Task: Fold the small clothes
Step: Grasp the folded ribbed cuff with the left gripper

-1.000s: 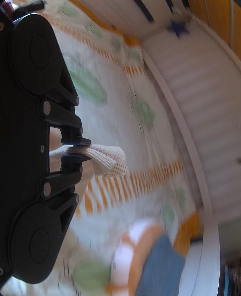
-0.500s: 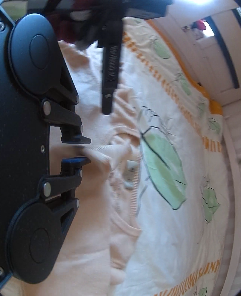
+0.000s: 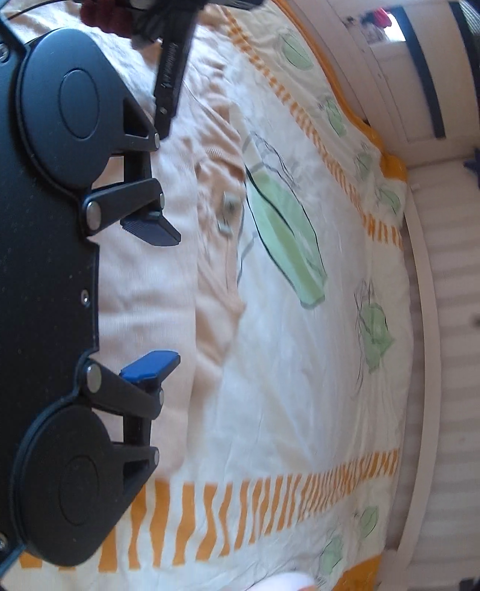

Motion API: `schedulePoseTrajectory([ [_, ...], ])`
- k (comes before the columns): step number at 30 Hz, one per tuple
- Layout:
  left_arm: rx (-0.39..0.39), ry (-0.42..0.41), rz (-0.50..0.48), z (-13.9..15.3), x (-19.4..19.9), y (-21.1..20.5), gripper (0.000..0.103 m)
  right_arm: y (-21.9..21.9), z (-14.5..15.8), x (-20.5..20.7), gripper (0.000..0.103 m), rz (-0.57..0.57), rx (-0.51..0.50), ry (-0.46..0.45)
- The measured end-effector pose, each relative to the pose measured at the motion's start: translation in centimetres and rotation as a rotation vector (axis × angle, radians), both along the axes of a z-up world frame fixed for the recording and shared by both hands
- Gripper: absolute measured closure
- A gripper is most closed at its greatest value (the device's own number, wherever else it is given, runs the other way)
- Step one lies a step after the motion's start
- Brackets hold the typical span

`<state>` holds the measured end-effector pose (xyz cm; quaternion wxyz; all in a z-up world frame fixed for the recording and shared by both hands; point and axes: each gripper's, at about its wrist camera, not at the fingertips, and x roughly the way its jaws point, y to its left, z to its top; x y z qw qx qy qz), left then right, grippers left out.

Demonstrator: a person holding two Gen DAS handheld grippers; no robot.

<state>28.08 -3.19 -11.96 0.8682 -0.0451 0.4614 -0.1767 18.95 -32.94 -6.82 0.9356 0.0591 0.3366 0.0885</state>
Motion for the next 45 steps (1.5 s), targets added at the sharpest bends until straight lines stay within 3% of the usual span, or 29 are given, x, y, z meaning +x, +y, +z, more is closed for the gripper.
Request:
schedulePoseTrajectory([
  [8, 0.017, -0.027, -0.064, -0.1, 0.4, -3.6, 0.047, -5.5, 0.8, 1.0, 0.031, -0.144, 0.108, 0.016],
  [11, 0.023, -0.059, -0.059, -0.2, 0.2, -4.3, 0.066, -6.9, 1.0, 1.0, 0.030, -0.182, 0.125, 0.016],
  [13, 0.020, -0.073, -0.054, 0.0, 0.1, -4.4, 0.093, -7.8, 1.0, 1.0, 0.030, -0.213, 0.125, 0.024],
  [14, 0.009, -0.080, -0.064, 0.2, 0.1, -4.4, 0.096, -8.3, 1.0, 1.1, 0.030, -0.227, 0.129, 0.029],
  [17, 0.042, -0.151, -0.052, 2.0, -0.5, -5.0, 0.096, -9.5, 0.3, 1.3, 0.029, -0.271, 0.153, 0.057],
  [22, 0.059, -0.369, -0.044, 8.1, -2.3, -4.0, 0.096, -11.0, -0.8, 1.5, 0.029, -0.319, 0.192, 0.097],
  [24, 0.076, -0.397, -0.019, 9.3, -2.1, -2.6, 0.096, -11.3, -1.1, 1.6, 0.029, -0.331, 0.207, 0.106],
  [27, 0.121, -0.361, 0.046, 9.2, -0.9, -0.3, 0.096, -11.4, -1.6, 1.8, 0.029, -0.332, 0.231, 0.120],
  [33, 0.151, -0.239, 0.183, 6.1, 1.0, 3.6, 0.096, -10.8, -2.7, 2.3, 0.029, -0.296, 0.255, 0.137],
  [38, 0.153, -0.170, 0.175, 4.2, 1.2, 4.6, 0.096, -9.4, -3.7, 2.7, 0.038, -0.218, 0.322, 0.111],
  [45, 0.171, -0.173, 0.149, 3.6, 1.0, 4.4, 0.096, -7.6, -5.2, 3.2, 0.047, -0.143, 0.403, 0.088],
])
